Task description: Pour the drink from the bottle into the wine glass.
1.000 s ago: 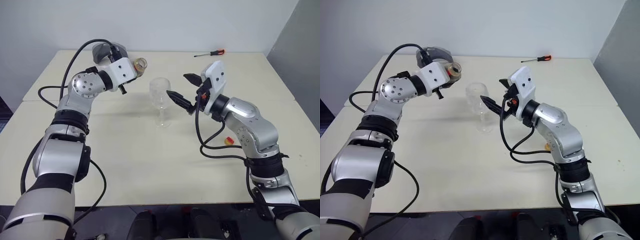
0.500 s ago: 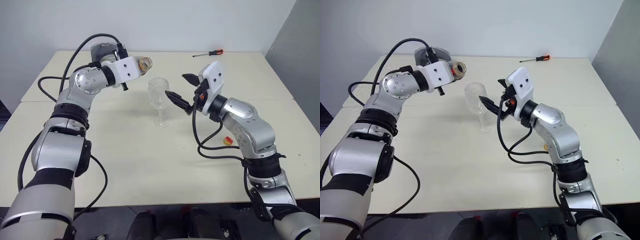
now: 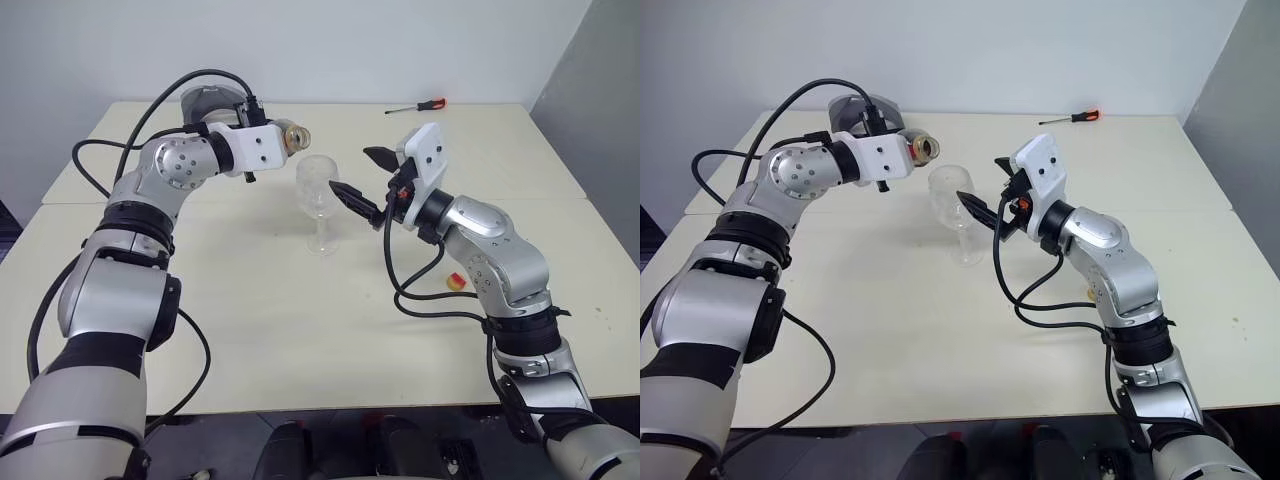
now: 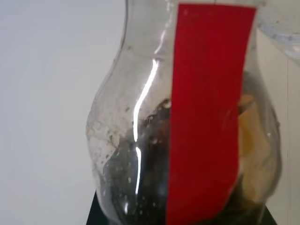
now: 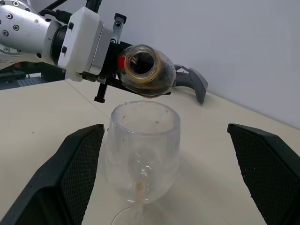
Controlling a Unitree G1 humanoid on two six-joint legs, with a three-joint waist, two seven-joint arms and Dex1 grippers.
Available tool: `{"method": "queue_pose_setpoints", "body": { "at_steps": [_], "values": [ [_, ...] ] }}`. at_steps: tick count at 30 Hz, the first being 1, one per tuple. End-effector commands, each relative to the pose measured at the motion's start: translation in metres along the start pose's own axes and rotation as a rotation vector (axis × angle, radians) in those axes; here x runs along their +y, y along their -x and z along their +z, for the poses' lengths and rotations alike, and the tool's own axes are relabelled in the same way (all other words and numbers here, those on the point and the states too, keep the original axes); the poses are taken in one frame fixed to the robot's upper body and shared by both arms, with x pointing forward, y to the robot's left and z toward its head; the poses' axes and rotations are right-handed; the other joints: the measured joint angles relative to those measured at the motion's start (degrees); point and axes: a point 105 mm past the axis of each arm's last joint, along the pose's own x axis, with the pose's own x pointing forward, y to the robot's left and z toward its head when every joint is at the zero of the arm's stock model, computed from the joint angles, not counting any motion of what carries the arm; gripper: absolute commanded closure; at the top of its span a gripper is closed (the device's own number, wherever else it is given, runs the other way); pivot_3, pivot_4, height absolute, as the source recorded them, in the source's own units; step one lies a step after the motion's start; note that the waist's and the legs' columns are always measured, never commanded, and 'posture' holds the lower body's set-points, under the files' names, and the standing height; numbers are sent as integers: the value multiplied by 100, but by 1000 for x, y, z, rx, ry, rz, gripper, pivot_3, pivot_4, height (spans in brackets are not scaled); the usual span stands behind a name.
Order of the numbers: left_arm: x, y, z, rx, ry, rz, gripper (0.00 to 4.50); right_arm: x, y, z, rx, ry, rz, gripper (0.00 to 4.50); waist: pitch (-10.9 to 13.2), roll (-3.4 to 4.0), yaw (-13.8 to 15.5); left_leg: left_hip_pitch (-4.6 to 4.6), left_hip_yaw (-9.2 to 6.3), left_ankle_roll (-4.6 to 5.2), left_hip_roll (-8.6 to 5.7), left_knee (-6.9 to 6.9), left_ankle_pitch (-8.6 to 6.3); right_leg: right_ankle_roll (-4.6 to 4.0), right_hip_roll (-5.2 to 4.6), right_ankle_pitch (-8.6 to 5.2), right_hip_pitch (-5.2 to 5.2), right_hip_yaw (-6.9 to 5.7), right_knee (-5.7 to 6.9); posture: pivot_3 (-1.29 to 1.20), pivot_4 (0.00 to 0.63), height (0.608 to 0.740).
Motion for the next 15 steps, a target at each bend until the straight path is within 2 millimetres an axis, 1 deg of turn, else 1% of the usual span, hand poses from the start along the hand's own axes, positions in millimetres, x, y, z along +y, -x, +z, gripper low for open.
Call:
{"method": "queue_pose_setpoints", "body": {
  "at_steps": [1,7,15],
  "values": [
    [28,4,10,-25,-53,72,3517,-2,0,16,-55,37,-5,0,0,0,0,0,0,0,0,0,0,0,0,0,0,0,0,0,150,740],
    [31,4,12,-22,-109,64,3517,-2,1,15,-48,52,-2,0,0,0,0,0,0,0,0,0,0,0,0,0,0,-1,0,0,150,740],
    [31,4,12,-6,-190,48,3517,-5,0,14,-44,53,-8,0,0,0,-2,0,1,0,0,0,0,0,0,0,0,0,1,0,150,740]
  ]
}}
